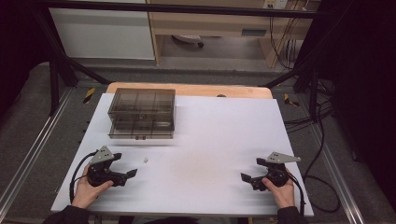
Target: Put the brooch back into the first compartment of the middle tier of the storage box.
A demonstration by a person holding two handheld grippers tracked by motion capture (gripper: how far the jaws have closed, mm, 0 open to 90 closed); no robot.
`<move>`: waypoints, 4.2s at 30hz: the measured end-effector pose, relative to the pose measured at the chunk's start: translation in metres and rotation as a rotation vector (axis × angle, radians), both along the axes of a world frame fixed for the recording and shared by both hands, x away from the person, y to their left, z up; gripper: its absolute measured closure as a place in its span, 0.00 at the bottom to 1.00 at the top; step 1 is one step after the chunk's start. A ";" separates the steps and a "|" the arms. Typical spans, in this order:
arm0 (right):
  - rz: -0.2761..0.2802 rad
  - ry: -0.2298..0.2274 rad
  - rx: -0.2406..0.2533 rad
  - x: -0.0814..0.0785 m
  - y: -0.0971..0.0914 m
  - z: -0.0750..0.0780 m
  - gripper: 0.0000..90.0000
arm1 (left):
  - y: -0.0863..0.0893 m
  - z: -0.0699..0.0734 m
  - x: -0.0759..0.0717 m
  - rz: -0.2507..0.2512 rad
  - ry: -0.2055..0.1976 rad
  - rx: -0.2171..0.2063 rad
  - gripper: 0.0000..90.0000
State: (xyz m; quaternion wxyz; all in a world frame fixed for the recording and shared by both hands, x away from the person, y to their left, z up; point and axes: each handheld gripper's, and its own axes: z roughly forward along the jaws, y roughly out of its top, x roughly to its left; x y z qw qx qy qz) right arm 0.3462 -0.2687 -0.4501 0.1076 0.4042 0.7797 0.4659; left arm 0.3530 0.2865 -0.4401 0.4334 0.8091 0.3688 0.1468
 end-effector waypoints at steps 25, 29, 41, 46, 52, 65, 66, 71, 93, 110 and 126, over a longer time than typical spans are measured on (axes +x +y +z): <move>0.000 -0.004 -0.012 -0.001 -0.001 0.001 0.01 | -0.010 0.005 0.000 -0.020 -0.011 0.010 0.06; -0.002 -0.004 -0.014 -0.001 -0.001 0.001 0.01 | -0.014 0.005 0.000 -0.022 -0.010 0.018 0.06; 0.000 -0.010 -0.017 -0.001 -0.001 0.001 0.01 | -0.022 0.005 0.002 -0.028 -0.007 0.029 0.06; -0.001 -0.008 -0.018 -0.002 0.000 0.001 0.01 | -0.026 0.005 0.002 -0.035 -0.005 0.039 0.06; 0.000 -0.010 -0.021 -0.002 0.000 0.001 0.01 | -0.030 0.006 0.002 -0.032 -0.005 0.042 0.06; 0.002 -0.014 -0.024 -0.002 0.000 0.001 0.01 | -0.037 0.013 0.003 -0.026 0.002 0.057 0.06; 0.001 -0.015 -0.023 -0.002 0.000 0.001 0.01 | -0.037 0.013 0.003 -0.026 0.002 0.057 0.06; 0.004 -0.013 -0.028 -0.002 0.000 0.001 0.01 | -0.040 0.018 0.006 -0.018 0.013 0.066 0.06; 0.004 -0.012 -0.031 -0.002 0.000 0.001 0.01 | -0.049 0.017 0.025 0.030 0.048 0.107 0.12; 0.005 -0.010 -0.035 -0.002 0.001 0.000 0.01 | -0.046 0.010 0.030 0.089 0.062 0.116 0.28; 0.006 -0.011 -0.040 -0.002 0.001 0.000 0.01 | -0.056 0.002 0.033 0.111 0.115 0.103 0.54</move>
